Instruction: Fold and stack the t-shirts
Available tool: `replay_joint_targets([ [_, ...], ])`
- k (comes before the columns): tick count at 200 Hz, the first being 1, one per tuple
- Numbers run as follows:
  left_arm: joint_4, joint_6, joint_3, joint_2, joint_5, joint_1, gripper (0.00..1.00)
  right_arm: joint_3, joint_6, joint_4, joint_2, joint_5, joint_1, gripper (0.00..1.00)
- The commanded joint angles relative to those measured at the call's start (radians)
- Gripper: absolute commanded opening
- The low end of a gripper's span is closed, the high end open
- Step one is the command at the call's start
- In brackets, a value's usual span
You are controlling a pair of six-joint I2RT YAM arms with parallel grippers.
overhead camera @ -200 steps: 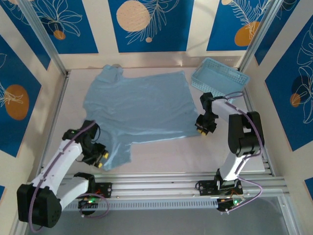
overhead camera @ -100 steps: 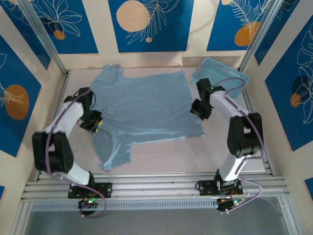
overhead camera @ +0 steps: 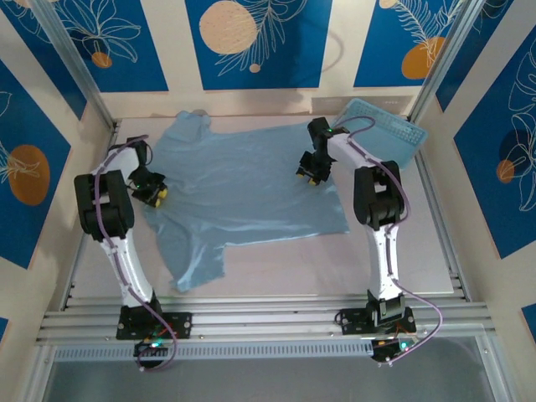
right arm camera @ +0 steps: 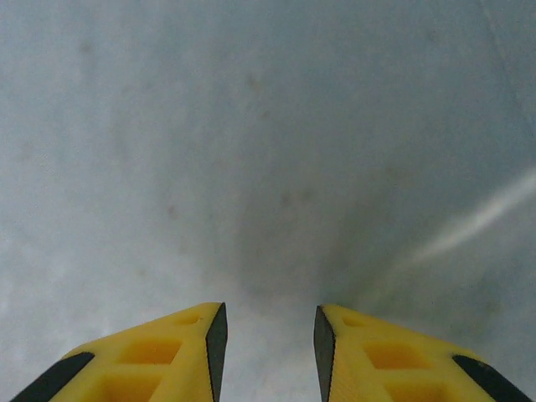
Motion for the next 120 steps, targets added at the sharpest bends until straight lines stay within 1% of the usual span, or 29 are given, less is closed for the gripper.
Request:
replay_joint_targets([
  [1, -0.022, 0.086, 0.072, 0.123, -0.001, 0.028, 0.32, 0.088, 0.037, -0.129, 0.073, -0.04, 0.004, 0.36],
  [18, -0.044, 0.124, 0.176, 0.185, 0.015, 0.034, 0.33, 0.161, 0.04, -0.16, 0.131, -0.053, 0.001, 0.36],
  [34, -0.051, 0.161, 0.269, 0.235, 0.044, 0.035, 0.36, 0.244, 0.032, -0.187, 0.19, -0.077, -0.007, 0.36],
  [46, -0.053, 0.195, 0.327, 0.255, 0.047, 0.037, 0.42, 0.311, 0.016, -0.209, 0.23, -0.089, -0.012, 0.37],
  [60, -0.045, 0.235, 0.358, 0.243, 0.019, 0.037, 0.5, 0.372, -0.006, -0.219, 0.265, -0.129, -0.022, 0.38],
  [83, -0.039, 0.272, 0.334, 0.139, -0.053, 0.038, 0.62, 0.432, -0.054, -0.224, 0.257, -0.172, -0.026, 0.41],
  [97, -0.043, 0.278, 0.246, 0.018, -0.119, 0.03, 0.68, 0.411, -0.077, -0.205, 0.192, -0.168, -0.017, 0.45],
  [107, -0.074, 0.271, 0.174, -0.074, -0.166, 0.024, 0.69, 0.367, -0.076, -0.185, 0.126, -0.169, -0.012, 0.48],
  [120, -0.145, 0.244, 0.051, -0.188, -0.194, 0.023, 0.69, 0.276, -0.064, -0.15, 0.019, -0.16, -0.006, 0.5],
])
